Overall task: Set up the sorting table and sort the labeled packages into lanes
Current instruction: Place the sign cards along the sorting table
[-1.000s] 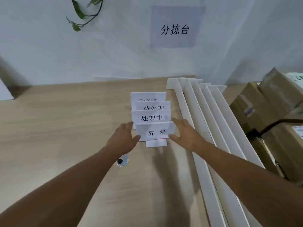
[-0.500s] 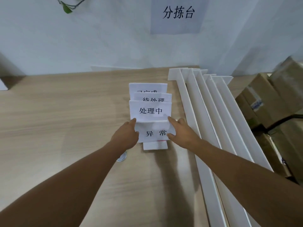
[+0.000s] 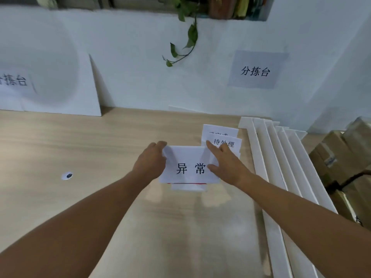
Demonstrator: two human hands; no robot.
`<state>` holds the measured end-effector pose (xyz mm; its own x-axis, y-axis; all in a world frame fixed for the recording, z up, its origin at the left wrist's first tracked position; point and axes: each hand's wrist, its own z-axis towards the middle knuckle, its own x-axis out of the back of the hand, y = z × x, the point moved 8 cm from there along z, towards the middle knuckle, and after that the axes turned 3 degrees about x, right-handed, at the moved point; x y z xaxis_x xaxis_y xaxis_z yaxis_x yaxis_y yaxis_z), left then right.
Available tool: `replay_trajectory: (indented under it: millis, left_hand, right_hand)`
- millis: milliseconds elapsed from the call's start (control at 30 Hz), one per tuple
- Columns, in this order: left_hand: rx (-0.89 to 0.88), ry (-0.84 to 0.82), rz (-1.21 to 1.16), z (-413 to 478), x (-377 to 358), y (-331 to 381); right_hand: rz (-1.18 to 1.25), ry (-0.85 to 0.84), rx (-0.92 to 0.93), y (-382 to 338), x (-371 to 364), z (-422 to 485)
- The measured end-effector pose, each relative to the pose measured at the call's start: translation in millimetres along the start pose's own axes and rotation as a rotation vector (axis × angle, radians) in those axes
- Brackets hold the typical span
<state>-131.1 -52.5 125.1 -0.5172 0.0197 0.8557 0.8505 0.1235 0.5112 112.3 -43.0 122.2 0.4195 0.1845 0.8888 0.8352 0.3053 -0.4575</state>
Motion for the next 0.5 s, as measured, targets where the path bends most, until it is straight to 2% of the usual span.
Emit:
replay_trajectory:
  millis: [200, 500]
  left_hand:
    - [0.090, 0.151, -0.012, -60, 106, -90]
    - [0.199, 0.385, -0.022, -166, 276, -275]
  right_hand:
    - [-0.016, 0.013, 0.162, -138, -22, 13]
    - [-0.036, 0.016, 0.342, -394, -91, 27]
